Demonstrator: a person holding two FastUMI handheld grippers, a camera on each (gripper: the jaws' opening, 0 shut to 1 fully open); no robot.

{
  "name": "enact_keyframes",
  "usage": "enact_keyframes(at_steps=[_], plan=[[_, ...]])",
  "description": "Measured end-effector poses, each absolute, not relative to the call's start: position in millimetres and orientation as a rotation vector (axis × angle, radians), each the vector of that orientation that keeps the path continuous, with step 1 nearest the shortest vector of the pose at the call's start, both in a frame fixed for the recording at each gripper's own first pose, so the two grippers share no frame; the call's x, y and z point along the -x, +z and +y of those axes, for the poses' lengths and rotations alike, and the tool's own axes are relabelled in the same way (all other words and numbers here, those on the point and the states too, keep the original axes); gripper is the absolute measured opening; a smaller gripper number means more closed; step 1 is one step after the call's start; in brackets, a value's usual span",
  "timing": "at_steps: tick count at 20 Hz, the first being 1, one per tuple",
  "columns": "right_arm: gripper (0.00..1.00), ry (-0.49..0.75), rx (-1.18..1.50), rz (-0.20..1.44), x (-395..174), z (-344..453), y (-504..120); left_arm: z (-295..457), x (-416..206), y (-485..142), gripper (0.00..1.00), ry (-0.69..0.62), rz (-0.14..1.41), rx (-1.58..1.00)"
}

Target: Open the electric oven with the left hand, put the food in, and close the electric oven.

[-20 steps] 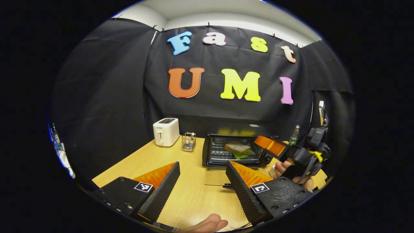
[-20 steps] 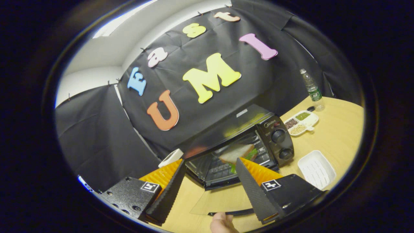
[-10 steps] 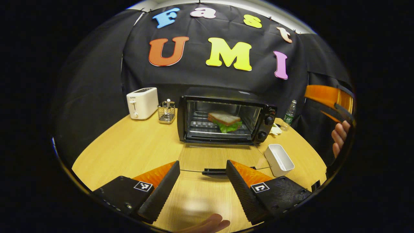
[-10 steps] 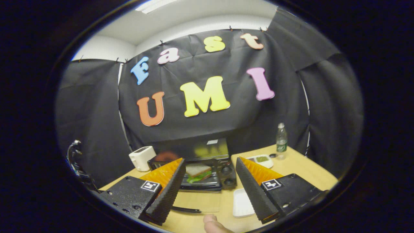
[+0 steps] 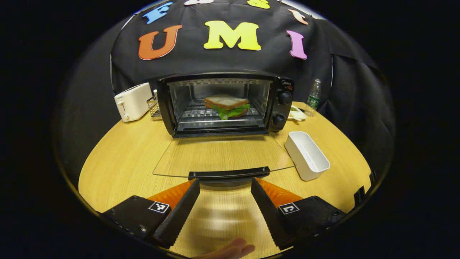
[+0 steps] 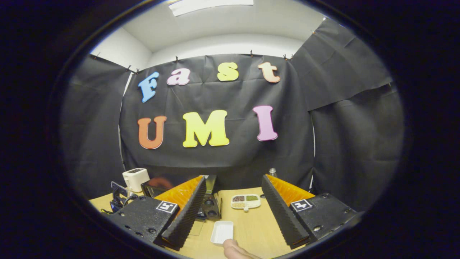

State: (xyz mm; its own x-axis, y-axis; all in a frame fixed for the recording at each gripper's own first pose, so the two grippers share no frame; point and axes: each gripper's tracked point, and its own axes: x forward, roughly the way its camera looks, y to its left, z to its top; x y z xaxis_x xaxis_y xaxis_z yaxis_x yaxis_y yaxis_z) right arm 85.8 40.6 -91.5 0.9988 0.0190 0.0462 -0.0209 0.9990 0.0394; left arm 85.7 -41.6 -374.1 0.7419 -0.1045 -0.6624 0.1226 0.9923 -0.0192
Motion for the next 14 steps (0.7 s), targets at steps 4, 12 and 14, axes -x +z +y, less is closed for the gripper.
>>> enact_keyframes(at_steps=[4,12,14], plan=[[0.92,0.029,-0.055,-0.157,-77.9,21.3,-71.0,-48.5,-92.3,-389.6,0.95,-0.115,0.782,-0.022],[0.99,0.082,-0.101,-0.151,-84.6,10.8,-85.3,-47.2,-100.4,-397.7,0.94,-0.076,0.82,-0.032],[0.99,0.089,-0.101,-0.14,-86.1,12.5,-88.7,-47.7,-102.1,-391.6,0.94,-0.071,0.799,-0.041]])
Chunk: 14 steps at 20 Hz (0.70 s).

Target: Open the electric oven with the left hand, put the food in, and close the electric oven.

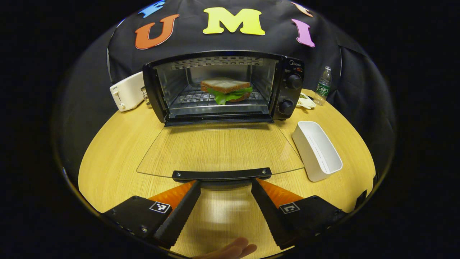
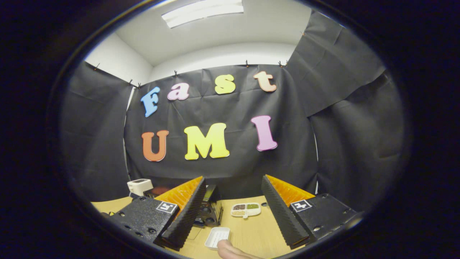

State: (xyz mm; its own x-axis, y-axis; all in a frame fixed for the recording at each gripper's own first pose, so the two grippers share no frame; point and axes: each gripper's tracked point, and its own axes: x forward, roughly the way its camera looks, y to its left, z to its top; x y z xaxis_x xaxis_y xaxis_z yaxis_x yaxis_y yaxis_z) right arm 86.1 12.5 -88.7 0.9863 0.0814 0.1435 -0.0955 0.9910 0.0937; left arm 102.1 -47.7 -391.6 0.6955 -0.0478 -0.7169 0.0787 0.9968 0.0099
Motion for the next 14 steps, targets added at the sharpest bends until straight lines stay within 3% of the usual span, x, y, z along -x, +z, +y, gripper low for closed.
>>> enact_keyframes(at_steps=[6,7,8,9,11,12,13,14], plan=[[0.99,0.047,-0.063,-0.165,-85.4,7.5,-88.1,-46.9,-109.4,-367.5,0.94,-0.047,0.738,-0.065],[0.92,0.047,-0.06,-0.165,-85.4,8.4,-90.3,-47.7,-111.6,-361.7,0.94,-0.046,0.722,-0.067],[0.92,0.056,-0.06,-0.159,-85.1,11.8,-92.2,-47.6,-112.6,-358.8,0.94,-0.045,0.714,-0.063],[0.99,0.069,-0.064,-0.154,-84.4,14.5,-94.2,-47.8,-114.5,-355.3,0.94,-0.044,0.706,-0.058],[0.99,0.078,-0.077,-0.151,-84.5,15.9,-94.9,-48.0,-118.4,-345.3,0.94,-0.045,0.687,-0.064],[0.92,0.071,-0.077,-0.144,-85.2,14.2,-96.5,-47.7,-121.9,-340.0,0.94,-0.047,0.671,-0.072],[0.92,0.068,-0.075,-0.142,-84.0,14.7,-96.7,-48.4,-126.6,-333.1,0.94,-0.049,0.651,-0.078],[0.99,0.072,-0.068,-0.145,-83.0,17.1,-95.2,-48.7,-130.1,-326.5,0.94,-0.05,0.632,-0.083]])
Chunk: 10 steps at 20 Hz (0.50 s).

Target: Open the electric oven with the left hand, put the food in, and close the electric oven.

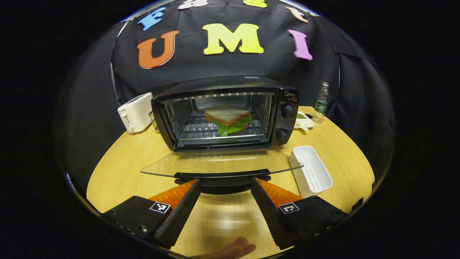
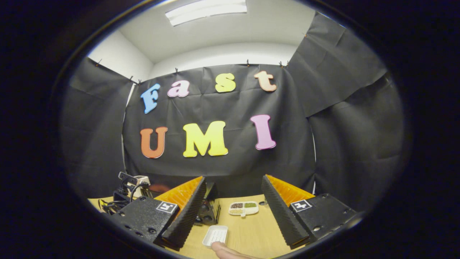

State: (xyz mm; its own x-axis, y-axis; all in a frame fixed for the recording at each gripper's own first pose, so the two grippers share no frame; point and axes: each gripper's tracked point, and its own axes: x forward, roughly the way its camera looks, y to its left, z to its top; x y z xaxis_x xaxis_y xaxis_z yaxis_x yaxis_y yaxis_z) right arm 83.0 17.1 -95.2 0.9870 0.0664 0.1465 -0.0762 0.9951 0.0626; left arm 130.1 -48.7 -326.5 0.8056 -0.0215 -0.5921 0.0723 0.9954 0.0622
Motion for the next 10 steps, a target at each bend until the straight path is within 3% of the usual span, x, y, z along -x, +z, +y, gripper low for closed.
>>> enact_keyframes(at_steps=[6,7,8,10], plan=[[0.99,0.058,-0.044,-0.156,-72.7,17.1,-89.9,-47.7,-163.0,-283.2,0.97,-0.064,0.476,-0.152],[0.99,0.054,-0.04,-0.157,-71.1,15.3,-89.4,-47.1,-169.2,-277.7,0.89,-0.065,0.454,-0.154],[0.92,0.05,-0.042,-0.159,-68.3,13.2,-88.7,-47.7,-175.8,-271.4,0.97,-0.068,0.44,-0.15],[0.92,0.047,-0.052,-0.165,-61.4,9.9,-86.3,-48.4,-189.5,-261.6,0.97,-0.076,0.411,-0.12]])
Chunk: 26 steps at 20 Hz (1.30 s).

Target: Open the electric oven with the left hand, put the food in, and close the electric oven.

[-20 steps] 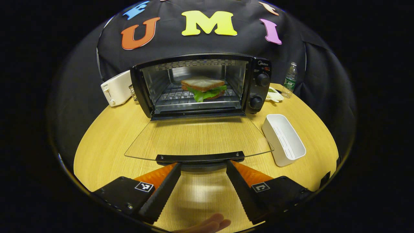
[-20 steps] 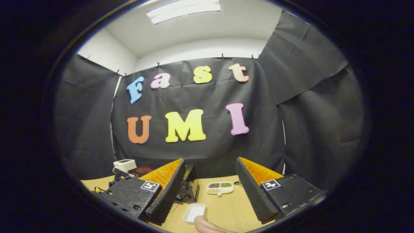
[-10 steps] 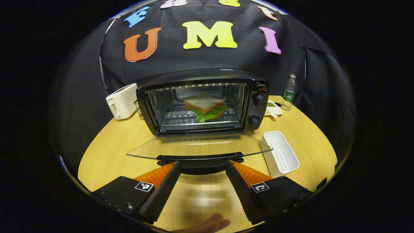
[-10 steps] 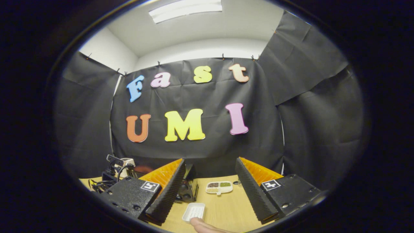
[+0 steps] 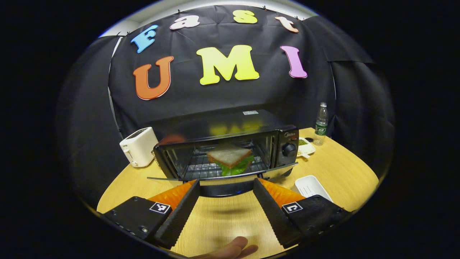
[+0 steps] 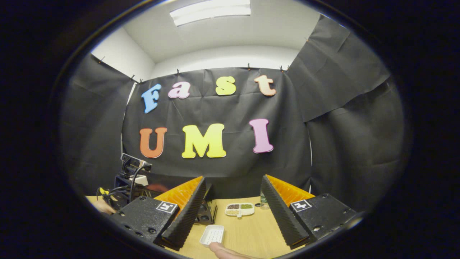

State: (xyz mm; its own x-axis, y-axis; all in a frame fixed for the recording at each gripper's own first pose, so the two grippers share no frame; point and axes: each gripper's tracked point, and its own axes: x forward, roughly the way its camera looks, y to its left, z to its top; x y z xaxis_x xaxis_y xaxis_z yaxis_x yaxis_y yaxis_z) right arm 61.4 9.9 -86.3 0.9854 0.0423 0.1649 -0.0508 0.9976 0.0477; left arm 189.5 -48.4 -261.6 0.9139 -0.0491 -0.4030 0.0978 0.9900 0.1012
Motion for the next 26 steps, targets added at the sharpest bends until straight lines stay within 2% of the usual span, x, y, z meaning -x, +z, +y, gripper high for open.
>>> enact_keyframes(at_steps=[5,7,9,11,12,17,22,23,24,25,26], plan=[[0.92,0.018,-0.064,-0.148,-47.0,-0.9,-84.6,-43.2,-215.2,-243.5,0.97,-0.104,0.288,-0.046],[0.92,0.022,-0.075,-0.145,-38.6,-0.1,-81.0,-35.7,-202.0,-247.0,0.96,-0.089,0.316,-0.035],[0.92,0.022,-0.082,-0.145,-29.7,-1.0,-79.9,-34.7,-186.1,-232.5,0.96,-0.093,0.28,-0.02],[0.92,0.023,-0.092,-0.141,-18.5,0.1,-80.9,-33.0,-165.2,-214.5,0.96,-0.09,0.24,-0.015],[0.99,0.027,-0.096,-0.135,-12.3,1.2,-81.5,-29.3,-153.7,-204.5,0.96,-0.079,0.216,-0.019],[0.99,0.031,-0.082,-0.135,15.3,3.4,-75.1,-24.9,-85.9,-143.0,0.95,-0.05,0.093,0.01],[0.99,0.003,-0.049,-0.124,49.4,-5.1,-71.9,-14.6,-10.0,-104.0,0.96,-0.004,0.048,0.004],[0.99,0.002,-0.046,-0.123,57.1,-6.4,-72.4,-19.8,6.2,-96.8,0.94,-0.016,0.045,0.009],[0.99,-0.001,-0.052,-0.129,64.9,-8.6,-69.0,-18.2,21.5,-87.2,0.83,-0.008,0.036,0.008],[0.99,-0.006,-0.054,-0.129,71.7,-10.7,-67.3,-13.2,35.6,-77.8,0.93,0.006,0.029,0.004],[0.99,-0.006,-0.052,-0.129,79.1,-11.0,-67.5,-11.0,47.5,-72.3,0.83,0.013,0.021,0.002]])
